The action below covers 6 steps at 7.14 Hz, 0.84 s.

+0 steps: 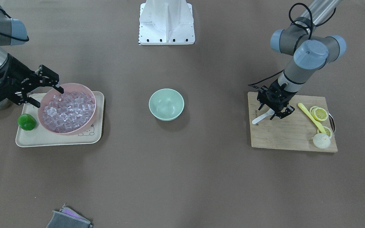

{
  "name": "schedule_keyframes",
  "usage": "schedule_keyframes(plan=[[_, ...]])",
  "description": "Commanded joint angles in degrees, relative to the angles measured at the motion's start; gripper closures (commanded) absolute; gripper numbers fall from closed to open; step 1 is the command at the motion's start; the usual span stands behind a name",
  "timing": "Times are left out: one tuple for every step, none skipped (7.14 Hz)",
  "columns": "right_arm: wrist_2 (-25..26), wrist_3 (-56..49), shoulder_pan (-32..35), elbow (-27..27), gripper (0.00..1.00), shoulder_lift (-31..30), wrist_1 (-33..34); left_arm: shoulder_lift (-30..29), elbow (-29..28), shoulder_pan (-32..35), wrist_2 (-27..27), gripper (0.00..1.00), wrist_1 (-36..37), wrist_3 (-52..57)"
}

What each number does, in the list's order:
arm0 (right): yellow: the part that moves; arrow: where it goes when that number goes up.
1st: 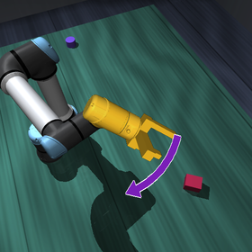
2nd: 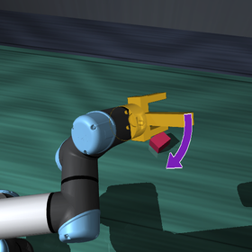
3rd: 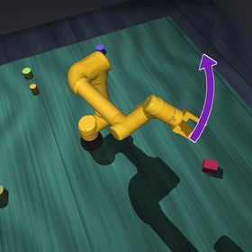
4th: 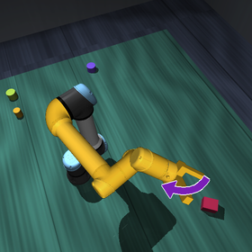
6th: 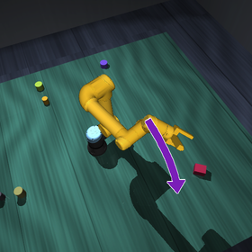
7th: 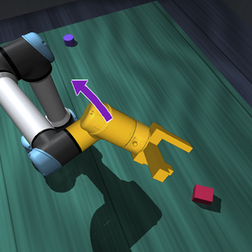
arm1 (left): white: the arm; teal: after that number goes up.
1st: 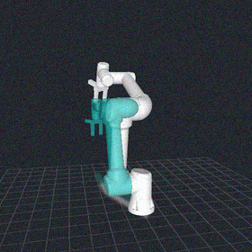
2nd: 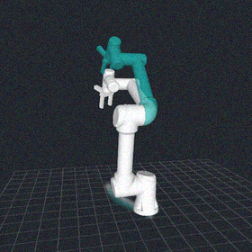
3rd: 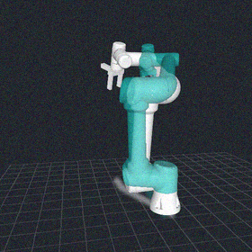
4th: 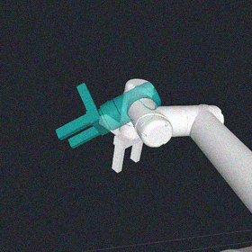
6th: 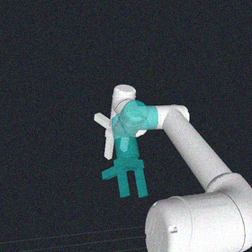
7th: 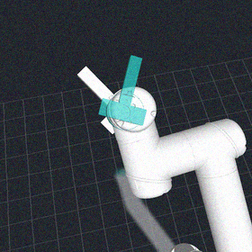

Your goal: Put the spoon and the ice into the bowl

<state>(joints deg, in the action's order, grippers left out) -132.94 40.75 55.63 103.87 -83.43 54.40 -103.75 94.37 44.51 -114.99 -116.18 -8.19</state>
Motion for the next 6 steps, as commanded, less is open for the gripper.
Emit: schedule_keyframes(plan=[[0.05, 0.56, -0.35, 0.02, 0.01, 0.38, 0.0, -0.31, -1.02, -0.47, -0.06, 0.71, 0.07, -0.07], [0.04, 0.56, -0.35, 0.02, 0.01, 0.38, 0.0, -0.92, -1.03, -0.47, -0.14, 0.97, 0.07, -0.85], [0.04, 0.56, -0.35, 0.02, 0.01, 0.38, 0.0, -1.36, -0.94, -0.47, -0.32, 1.0, 0.07, -6.08], [0.04, 0.47, -0.35, 0.11, 0.01, 0.38, 0.0, -4.67, -0.51, -0.47, -1.02, 1.0, 1.03, -12.05], [0.04, 0.47, -0.35, -0.07, 0.01, 0.46, 0.09, -9.23, -0.68, -0.56, -4.42, 1.0, 1.91, -20.2], [0.13, 0.47, -0.35, -0.07, 0.01, 0.46, 0.0, -15.54, -0.42, -1.0, -5.58, 1.0, 5.4, -31.07]])
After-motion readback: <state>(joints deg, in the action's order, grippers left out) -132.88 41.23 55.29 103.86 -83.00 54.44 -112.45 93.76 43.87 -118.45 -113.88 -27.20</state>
